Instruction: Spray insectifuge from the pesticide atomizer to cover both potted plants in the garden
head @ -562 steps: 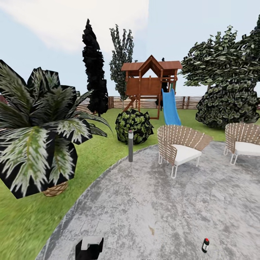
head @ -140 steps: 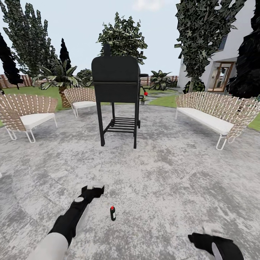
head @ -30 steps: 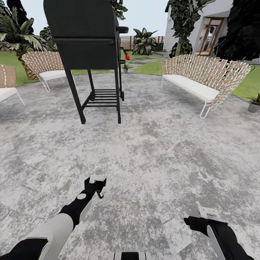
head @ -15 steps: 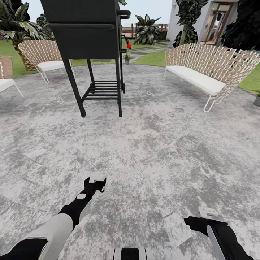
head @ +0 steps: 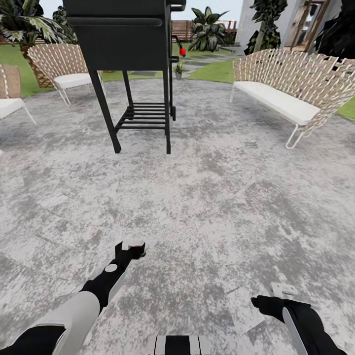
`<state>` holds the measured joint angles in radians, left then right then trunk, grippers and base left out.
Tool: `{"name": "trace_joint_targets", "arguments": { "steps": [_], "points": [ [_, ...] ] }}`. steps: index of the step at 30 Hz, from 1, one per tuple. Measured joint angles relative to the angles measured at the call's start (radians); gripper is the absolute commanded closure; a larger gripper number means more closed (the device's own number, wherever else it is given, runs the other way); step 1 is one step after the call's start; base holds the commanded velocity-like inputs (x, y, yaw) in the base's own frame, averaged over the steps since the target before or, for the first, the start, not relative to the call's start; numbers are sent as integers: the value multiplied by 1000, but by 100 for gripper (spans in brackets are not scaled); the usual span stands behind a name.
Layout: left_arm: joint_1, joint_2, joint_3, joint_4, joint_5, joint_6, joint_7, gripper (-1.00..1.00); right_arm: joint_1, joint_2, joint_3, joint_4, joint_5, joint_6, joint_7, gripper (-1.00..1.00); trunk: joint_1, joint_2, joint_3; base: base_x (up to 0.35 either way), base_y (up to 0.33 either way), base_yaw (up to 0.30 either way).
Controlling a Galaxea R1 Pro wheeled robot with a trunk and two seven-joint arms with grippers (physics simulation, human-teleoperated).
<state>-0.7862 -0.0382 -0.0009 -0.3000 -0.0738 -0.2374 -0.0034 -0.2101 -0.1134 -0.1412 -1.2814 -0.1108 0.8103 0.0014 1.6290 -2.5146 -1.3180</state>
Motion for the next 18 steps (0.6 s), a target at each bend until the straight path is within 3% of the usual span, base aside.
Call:
{"name": "trace_joint_targets", "arguments": {
  "steps": [18],
  "points": [
    [0, 0, 1, -1, 0, -14, 0, -100, 0, -2, 0, 0, -1, 0, 0, -100, 6, -3, -62, 0, 0, 52]
  ]
}}
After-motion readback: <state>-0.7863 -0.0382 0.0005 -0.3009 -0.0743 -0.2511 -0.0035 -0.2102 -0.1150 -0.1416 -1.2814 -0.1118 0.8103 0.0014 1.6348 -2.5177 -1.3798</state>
